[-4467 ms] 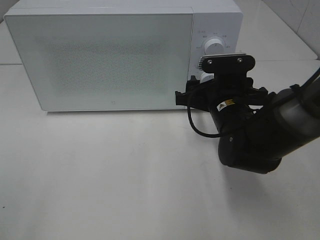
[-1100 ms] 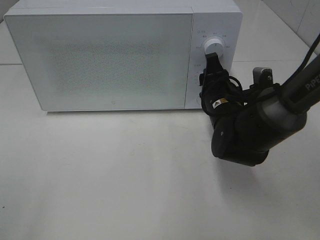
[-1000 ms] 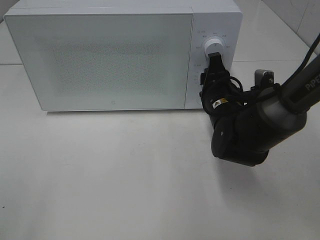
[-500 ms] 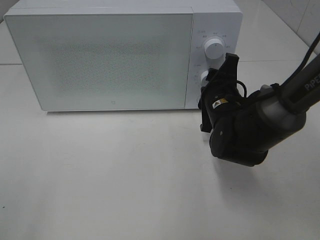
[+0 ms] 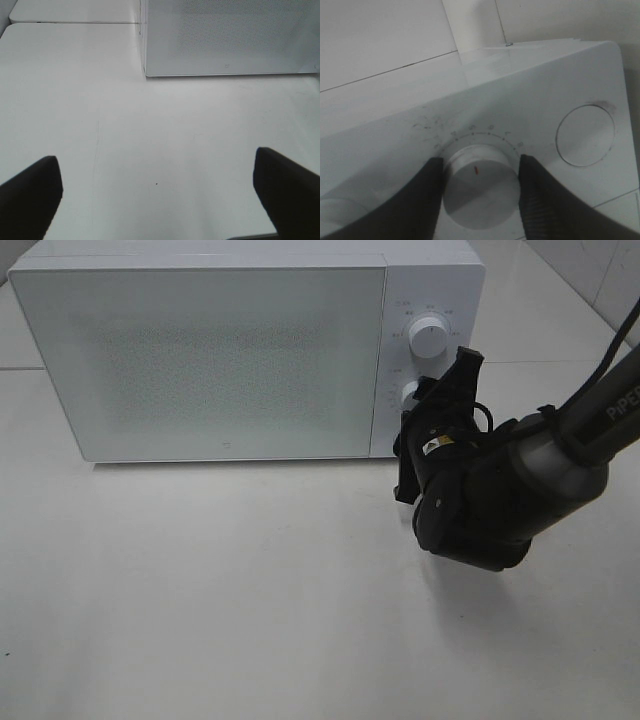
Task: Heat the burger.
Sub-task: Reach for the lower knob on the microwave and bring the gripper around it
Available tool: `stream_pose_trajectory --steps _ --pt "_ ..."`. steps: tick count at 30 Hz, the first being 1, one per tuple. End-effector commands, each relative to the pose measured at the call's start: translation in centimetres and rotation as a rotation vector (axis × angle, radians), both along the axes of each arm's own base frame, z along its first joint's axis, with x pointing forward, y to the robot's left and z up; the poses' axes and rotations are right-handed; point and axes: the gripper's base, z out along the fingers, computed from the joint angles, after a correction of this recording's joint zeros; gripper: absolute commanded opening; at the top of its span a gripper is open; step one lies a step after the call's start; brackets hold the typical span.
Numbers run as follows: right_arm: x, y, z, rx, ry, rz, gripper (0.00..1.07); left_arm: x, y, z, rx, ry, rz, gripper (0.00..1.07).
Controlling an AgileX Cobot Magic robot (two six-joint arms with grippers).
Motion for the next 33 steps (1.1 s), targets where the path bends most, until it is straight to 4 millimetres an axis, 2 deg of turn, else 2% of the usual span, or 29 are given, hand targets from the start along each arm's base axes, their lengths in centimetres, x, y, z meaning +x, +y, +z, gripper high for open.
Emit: stream_pose_trajectory --steps 1,9,11,12,13,14,16,17,21,31,33 --pt "0.9 0.1 2.3 -0.046 -0.191 -0.004 0.16 -0.3 0.0 0.0 -0.003 -0.029 0.001 0.98" --pt "0.9 0.1 2.3 -0.092 -0.181 0.001 0.3 -0.3 0.0 0.0 -0.003 -0.029 0.001 0.98" --pt "0.9 0.1 2.2 -0.107 -0.168 0.004 0.38 -0.3 0.0 0.0 -0.003 -0.029 0.001 0.98" --pt "0.9 0.1 2.2 -0.107 -0.168 0.004 0.38 -0.3 0.0 0.0 -0.003 -0.029 0.001 0.98" --pt "0.9 0.2 2.0 -0.109 -0.152 0.009 0.45 -0.3 0.0 0.0 -0.003 -0.029 0.001 0.98" --pt "0.9 0.2 2.0 -0.109 -0.152 0.009 0.45 -0.3 0.0 0.0 -0.003 -0.029 0.001 0.98" --pt "0.7 0.1 1.7 -0.119 -0.13 0.017 0.54 -0.3 0.0 0.0 -0.003 -0.029 0.001 0.98" --pt "0.7 0.1 1.7 -0.119 -0.13 0.017 0.54 -0.3 0.0 0.0 -0.003 -0.029 0.001 0.98" --pt "0.3 -0.2 1.2 -0.165 -0.105 0.024 0.67 -0.3 0.0 0.0 -0.003 -0.029 0.001 0.98" --pt "-1.7 -0.8 1.5 -0.249 -0.067 0.127 0.7 -0.3 0.0 0.0 -0.003 -0.029 0.001 0.98" --pt "-2.6 -1.2 1.6 -0.274 -0.046 0.166 0.7 -0.3 0.0 0.0 -0.003 -0.029 0.001 0.98"
